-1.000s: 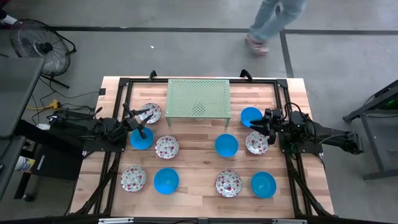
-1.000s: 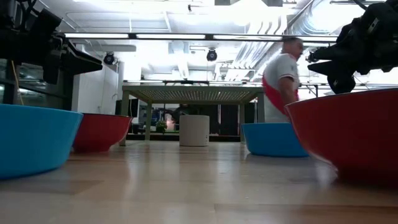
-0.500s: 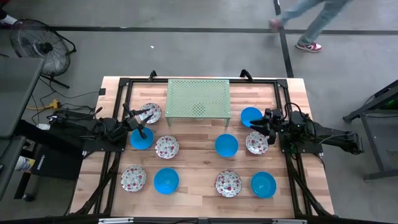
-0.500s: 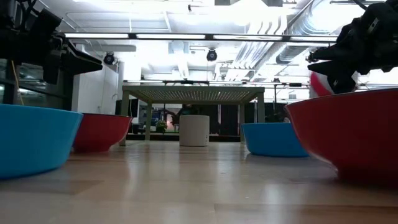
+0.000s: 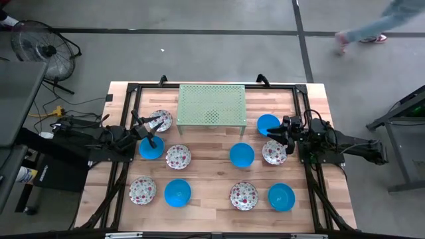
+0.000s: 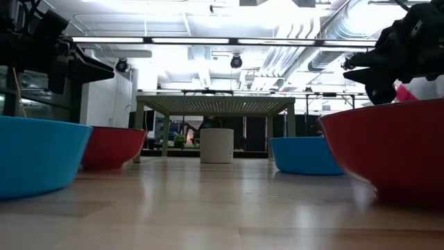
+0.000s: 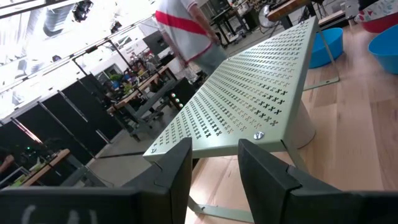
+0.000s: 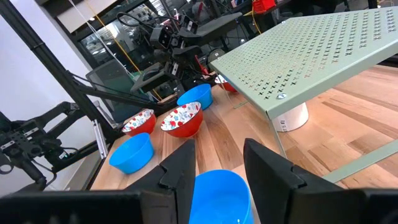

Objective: Pick & Place Mini bowls

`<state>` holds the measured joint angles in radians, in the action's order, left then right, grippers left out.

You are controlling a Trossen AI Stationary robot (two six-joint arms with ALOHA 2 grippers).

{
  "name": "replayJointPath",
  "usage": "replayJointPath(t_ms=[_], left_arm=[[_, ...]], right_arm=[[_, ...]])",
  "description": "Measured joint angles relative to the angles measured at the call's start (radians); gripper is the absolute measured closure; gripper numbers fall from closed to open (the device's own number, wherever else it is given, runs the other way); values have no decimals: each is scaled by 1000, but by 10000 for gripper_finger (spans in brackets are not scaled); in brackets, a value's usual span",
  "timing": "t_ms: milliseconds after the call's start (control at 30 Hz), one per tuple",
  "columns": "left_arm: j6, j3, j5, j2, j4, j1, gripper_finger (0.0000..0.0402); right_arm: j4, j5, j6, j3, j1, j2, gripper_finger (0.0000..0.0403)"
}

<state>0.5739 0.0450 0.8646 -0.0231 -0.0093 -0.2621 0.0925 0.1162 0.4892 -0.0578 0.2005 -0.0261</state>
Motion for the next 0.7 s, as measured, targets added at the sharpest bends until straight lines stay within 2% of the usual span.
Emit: replayJointPath(t_ms=[467, 700], left_arm=[[0, 0, 0, 0, 0, 0, 275], [0, 0, 0, 0, 0, 0, 275]], right_arm=[[0, -20, 2, 0, 0, 0, 279], [22, -12, 57, -16, 13, -26, 279]])
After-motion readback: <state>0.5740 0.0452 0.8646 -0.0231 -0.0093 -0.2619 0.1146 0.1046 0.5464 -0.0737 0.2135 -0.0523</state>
